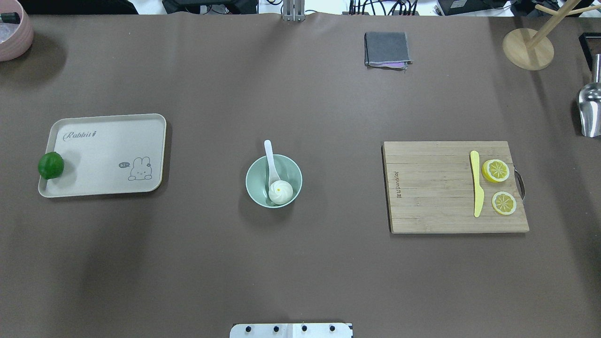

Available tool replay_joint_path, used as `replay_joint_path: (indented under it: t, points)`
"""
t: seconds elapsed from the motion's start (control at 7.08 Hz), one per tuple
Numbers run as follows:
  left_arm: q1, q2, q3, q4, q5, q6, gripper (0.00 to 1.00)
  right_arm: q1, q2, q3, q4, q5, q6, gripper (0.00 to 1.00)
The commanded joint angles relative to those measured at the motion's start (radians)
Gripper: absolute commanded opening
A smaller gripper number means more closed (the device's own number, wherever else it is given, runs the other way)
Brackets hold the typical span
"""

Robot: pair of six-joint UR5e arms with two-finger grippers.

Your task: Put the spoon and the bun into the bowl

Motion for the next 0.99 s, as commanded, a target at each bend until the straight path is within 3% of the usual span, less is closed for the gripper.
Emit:
replay_joint_path:
  t: [0.0, 0.85]
  points:
    - [-0.005, 0.005, -0.010, 0.000, -0.005, 0.000, 0.98, 0.001, -0.011, 0.003, 0.029, 0.004, -0.001, 1.00]
    - [-0.020, 0.008, -0.019, -0.002, 0.001, 0.003, 0.98, -0.001, -0.031, 0.011, 0.026, 0.016, -0.001, 1.00]
